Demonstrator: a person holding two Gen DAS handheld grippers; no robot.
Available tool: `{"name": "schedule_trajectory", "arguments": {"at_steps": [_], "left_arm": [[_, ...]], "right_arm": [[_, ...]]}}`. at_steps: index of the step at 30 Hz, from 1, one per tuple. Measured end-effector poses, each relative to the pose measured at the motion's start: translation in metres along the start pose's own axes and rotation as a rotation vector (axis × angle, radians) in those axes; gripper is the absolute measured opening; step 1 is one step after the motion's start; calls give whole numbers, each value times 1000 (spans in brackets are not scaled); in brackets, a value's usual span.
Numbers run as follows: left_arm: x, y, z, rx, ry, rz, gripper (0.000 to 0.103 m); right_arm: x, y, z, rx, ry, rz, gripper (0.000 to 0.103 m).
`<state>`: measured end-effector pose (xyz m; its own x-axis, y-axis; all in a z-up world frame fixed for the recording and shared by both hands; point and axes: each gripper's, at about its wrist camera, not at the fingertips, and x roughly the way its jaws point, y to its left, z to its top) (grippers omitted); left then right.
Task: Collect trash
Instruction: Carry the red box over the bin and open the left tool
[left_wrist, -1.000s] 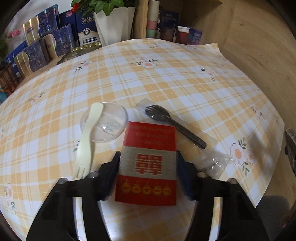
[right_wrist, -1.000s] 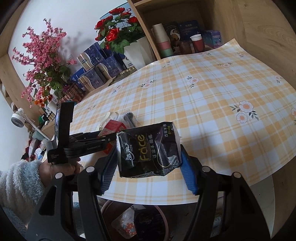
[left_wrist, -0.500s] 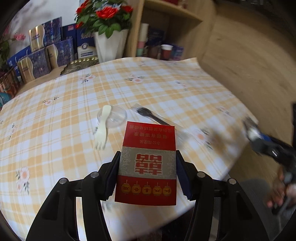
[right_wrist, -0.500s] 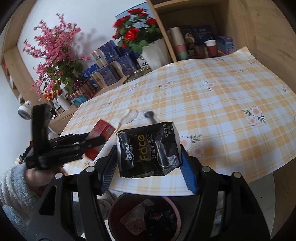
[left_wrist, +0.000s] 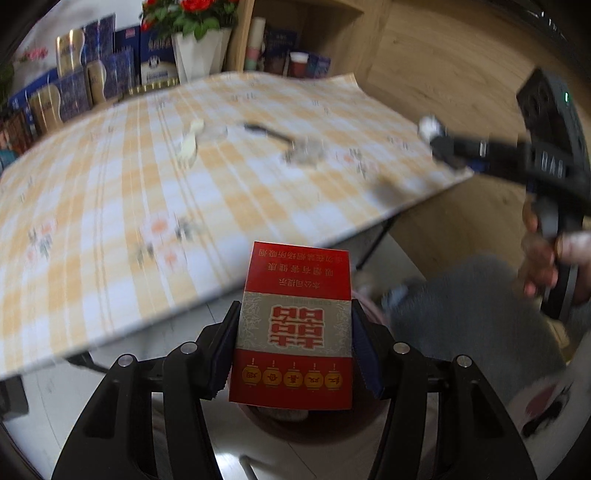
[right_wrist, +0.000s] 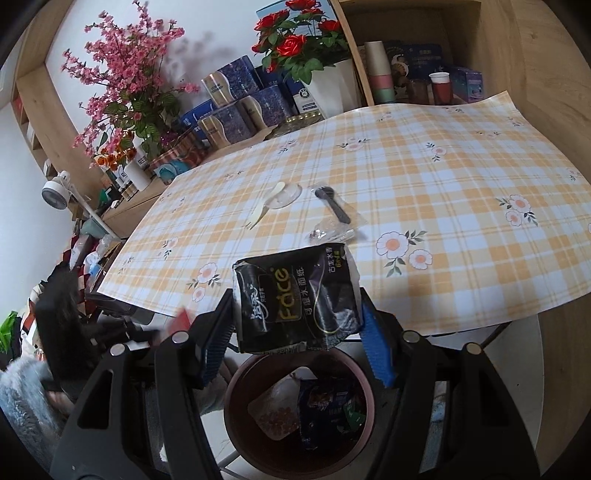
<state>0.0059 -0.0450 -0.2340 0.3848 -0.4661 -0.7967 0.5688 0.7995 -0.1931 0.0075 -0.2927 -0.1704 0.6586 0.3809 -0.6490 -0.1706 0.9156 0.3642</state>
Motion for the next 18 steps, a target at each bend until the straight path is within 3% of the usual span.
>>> {"name": "schedule_trajectory", "arguments": {"at_steps": [6,18], "left_arm": [[35,1,-30,19,110,18,55],[118,4,-58,43,329,54,55]], "right_arm": [[-2,6,-3,-24,9,-1,64],[-2,0,-11,-10,35,-32,64]]}}
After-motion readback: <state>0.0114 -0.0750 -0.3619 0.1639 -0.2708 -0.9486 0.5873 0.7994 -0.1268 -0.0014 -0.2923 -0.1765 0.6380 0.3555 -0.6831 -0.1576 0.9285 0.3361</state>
